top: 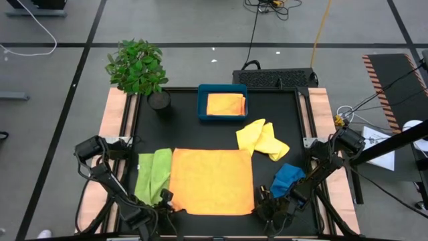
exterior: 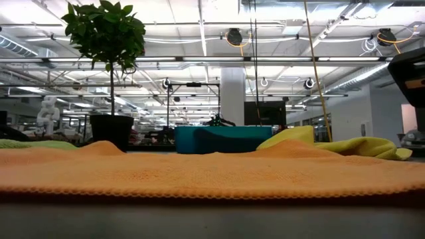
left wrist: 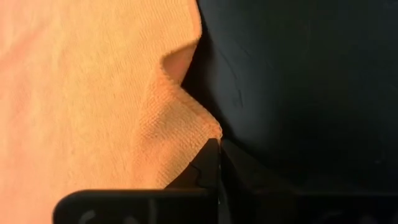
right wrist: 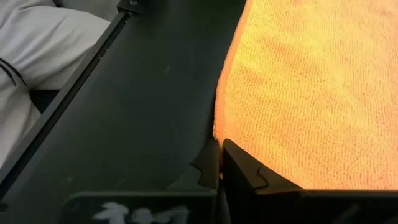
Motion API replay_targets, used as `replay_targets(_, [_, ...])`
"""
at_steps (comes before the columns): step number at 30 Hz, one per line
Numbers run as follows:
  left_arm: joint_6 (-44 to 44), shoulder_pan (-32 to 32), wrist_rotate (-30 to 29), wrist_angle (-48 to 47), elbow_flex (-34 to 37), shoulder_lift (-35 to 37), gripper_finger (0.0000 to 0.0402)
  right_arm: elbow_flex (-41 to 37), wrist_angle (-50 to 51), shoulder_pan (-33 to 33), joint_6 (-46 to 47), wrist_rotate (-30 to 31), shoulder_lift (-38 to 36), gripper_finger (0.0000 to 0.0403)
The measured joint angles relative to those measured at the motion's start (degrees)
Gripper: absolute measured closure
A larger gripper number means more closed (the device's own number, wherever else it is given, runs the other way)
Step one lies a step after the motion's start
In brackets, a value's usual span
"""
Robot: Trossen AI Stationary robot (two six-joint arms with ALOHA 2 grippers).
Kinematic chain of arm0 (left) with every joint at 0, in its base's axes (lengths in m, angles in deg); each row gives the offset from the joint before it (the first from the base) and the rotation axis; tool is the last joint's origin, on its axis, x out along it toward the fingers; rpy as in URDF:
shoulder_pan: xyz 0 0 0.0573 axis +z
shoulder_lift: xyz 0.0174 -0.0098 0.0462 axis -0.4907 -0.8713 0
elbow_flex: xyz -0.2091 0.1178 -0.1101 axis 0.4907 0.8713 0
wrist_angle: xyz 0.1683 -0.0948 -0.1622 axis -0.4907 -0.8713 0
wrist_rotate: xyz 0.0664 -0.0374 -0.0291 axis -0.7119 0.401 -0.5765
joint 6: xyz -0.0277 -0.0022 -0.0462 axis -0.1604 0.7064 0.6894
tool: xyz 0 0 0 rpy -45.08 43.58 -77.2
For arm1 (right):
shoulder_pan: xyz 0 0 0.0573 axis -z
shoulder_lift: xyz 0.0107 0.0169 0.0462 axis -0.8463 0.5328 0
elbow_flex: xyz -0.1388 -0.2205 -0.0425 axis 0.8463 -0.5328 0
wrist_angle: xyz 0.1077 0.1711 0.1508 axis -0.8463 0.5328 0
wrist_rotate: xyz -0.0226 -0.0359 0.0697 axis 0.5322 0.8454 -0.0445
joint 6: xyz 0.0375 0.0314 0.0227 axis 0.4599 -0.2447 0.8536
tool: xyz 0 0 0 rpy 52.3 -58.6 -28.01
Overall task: Fold microfiber towels
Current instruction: Fold the orange microfiber towel
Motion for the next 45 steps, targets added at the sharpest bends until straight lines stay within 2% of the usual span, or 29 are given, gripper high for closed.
replay_targets(14, [0.24, -1.2, 1.61, -0.19, 0.0, 0.0, 0.0393, 0.07, -0.29, -0.02, 0.0, -0.02, -0.04, 0.0403])
replay_targets(23, [0.51, -1.71, 4.24, -0.23, 0.0, 0.02, 0.0396, 0.11, -9.86, -0.47, -0.82, -0.26, -0.04, 0.0403])
replay_targets(27, [0.55, -2.27, 5.17, -0.34, -0.87, 0.02, 0.0395, 1.47, -10.24, -1.48, -2.81, -0.2, -0.04, 0.0403])
replay_targets(37, [-4.72, -3.16, 4.01, -0.82, -6.75, 0.07, 0.0397, 6.84, -10.29, -1.77, -8.6, 0.26, -0.07, 0.0403])
replay_targets(45, [-7.4, -3.26, 1.96, -1.11, -7.28, 0.9, 0.0399, 7.82, -9.46, -1.75, -10.51, 5.01, -1.54, 0.0403])
